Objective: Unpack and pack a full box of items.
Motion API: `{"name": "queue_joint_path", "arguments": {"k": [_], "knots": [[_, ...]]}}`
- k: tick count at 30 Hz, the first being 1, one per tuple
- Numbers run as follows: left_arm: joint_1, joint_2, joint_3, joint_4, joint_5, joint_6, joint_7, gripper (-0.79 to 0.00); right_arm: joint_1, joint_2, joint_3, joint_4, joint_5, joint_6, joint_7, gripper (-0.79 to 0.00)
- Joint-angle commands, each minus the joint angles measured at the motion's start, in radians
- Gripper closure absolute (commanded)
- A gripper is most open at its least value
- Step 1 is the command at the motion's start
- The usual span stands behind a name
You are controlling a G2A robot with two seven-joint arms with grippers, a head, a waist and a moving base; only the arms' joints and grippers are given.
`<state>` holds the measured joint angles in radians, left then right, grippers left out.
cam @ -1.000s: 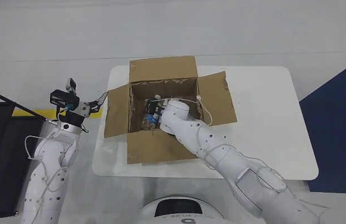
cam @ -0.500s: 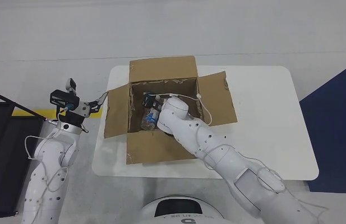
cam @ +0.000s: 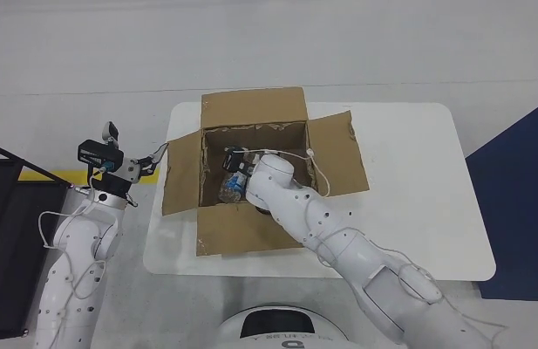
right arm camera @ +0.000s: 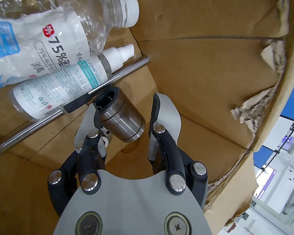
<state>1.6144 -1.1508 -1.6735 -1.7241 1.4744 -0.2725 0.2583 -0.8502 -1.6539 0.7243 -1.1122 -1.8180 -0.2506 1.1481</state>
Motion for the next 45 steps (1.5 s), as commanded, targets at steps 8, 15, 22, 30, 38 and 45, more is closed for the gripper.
{"name": "queue_joint_path", "arguments": {"k": [8,15,22,30,38,45], "knots": [[0.0,0.0,0.0,0.0,0.0,0.0,0.0,-0.785,0.035,-0.037,-0.044,0.055,-0.001,0.03,-0.005,-0.363],[0.0,0.0,0.0,0.0,0.0,0.0,0.0,-0.785,0.07,-0.071,-0.076,0.144,-0.017,0.07,0.039,-0.36],[0.0,0.0,0.0,0.0,0.0,0.0,0.0,-0.785,0.09,-0.102,-0.087,0.204,-0.005,0.093,0.107,-0.314],[0.0,0.0,0.0,0.0,0.0,0.0,0.0,-0.785,0.064,-0.105,-0.056,0.156,-0.051,0.163,0.212,-0.262],[0.0,0.0,0.0,0.0,0.0,0.0,0.0,-0.785,-0.011,-0.079,0.009,0.045,-0.13,0.178,0.287,-0.262],[0.0,0.0,0.0,0.0,0.0,0.0,0.0,-0.785,-0.045,-0.067,0.052,0.043,-0.168,0.154,0.256,-0.289]]}}
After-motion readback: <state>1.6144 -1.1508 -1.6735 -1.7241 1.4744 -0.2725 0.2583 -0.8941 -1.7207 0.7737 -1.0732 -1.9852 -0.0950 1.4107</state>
